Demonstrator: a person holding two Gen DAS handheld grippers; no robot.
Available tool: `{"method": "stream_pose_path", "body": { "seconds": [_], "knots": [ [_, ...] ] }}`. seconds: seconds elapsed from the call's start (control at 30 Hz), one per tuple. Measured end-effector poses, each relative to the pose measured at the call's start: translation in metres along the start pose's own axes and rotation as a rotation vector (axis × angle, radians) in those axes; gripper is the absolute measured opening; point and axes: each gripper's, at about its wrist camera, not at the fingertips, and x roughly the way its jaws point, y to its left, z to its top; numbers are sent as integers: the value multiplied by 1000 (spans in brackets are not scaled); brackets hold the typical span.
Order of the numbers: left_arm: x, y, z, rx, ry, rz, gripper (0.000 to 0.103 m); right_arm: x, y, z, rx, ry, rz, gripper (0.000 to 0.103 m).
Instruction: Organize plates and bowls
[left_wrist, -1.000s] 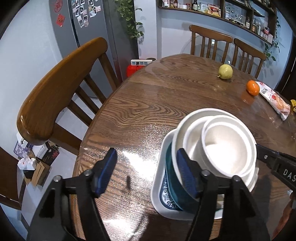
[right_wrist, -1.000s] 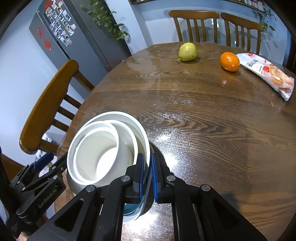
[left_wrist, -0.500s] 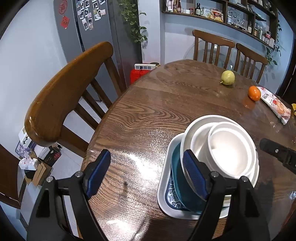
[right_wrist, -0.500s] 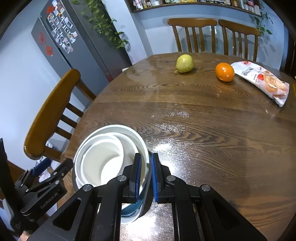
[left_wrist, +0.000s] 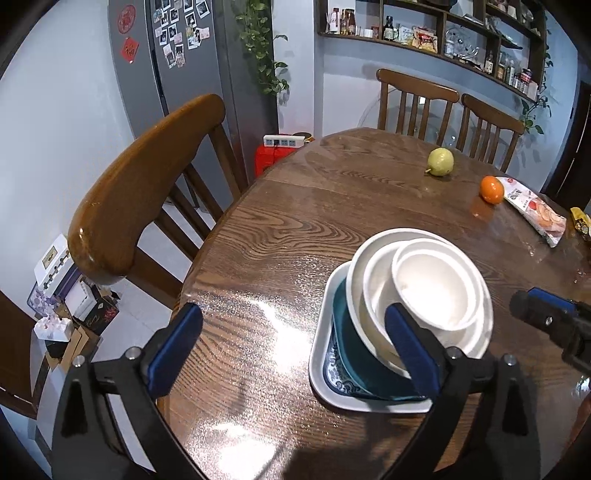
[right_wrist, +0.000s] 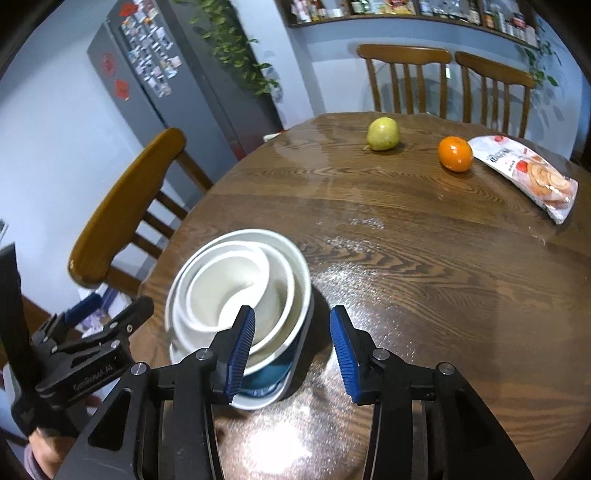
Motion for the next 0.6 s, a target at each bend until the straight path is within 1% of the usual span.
{"method": "stream_pose_path", "body": {
  "seconds": [0.03, 0.07, 0.13, 0.23, 0.37, 0.6],
  "knots": [
    [-2, 0, 0, 2, -1, 1, 101, -3, 1, -1, -9, -6, 6, 61],
    [-4, -1, -1, 3, -2, 2, 101, -5, 2, -2, -14, -14, 7, 67],
    [-10, -1, -1, 5, -5, -8, 102, -12, 5, -5, -30, -33, 12, 68],
    [-18, -2, -2, 15, -13, -8, 102, -18, 9, -7, -47, -36, 27, 69],
    [-26, -3, -5, 33, -4, 4, 102, -26, 13, -12, -79, -46, 29, 76],
    [-38, -3, -13, 54, 5, -12, 102, -33, 15, -22, -105, -35, 16, 77]
  ]
}}
